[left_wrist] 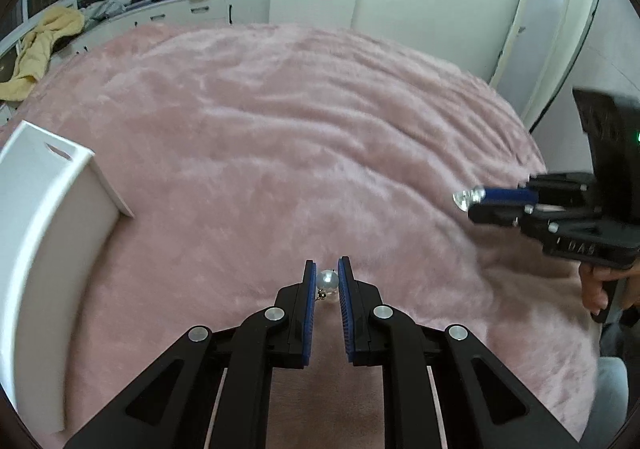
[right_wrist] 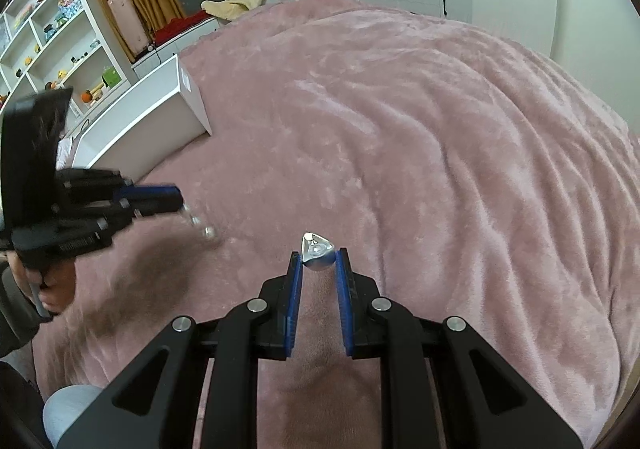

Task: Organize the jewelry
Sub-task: 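Carry both pearl earrings over the white tray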

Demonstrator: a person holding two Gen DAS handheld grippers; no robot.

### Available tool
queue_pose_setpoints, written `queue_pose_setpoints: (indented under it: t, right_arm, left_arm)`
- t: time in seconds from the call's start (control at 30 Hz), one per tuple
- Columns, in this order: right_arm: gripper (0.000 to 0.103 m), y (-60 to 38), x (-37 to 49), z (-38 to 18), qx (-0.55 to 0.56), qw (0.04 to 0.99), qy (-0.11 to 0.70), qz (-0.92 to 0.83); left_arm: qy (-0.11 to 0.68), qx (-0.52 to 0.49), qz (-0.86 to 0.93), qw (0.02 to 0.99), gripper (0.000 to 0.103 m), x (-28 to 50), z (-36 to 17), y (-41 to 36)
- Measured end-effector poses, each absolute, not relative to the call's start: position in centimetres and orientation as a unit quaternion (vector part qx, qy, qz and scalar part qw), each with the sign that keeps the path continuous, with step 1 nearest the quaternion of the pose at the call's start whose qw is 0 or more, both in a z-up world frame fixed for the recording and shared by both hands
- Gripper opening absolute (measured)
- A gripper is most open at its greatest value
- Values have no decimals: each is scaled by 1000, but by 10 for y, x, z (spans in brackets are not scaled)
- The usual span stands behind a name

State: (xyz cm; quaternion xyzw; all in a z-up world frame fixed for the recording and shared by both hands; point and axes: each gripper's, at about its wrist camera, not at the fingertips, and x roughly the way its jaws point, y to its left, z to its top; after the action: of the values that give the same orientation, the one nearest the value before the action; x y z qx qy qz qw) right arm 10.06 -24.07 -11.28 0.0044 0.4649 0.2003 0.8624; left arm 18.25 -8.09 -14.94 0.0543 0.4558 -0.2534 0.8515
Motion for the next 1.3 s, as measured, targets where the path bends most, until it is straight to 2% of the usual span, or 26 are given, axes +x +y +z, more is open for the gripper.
queue_pose_setpoints:
  t: [0.73,1.3]
  right_arm:
    - [18,-174,111,-52,-56,871,441,209]
    - [18,-20,157,-21,-95,866,404,279]
  left_arm:
    - [408,69,-197,889,16,185,-62,3]
    - [399,50,-111,909,16,184,-27,133]
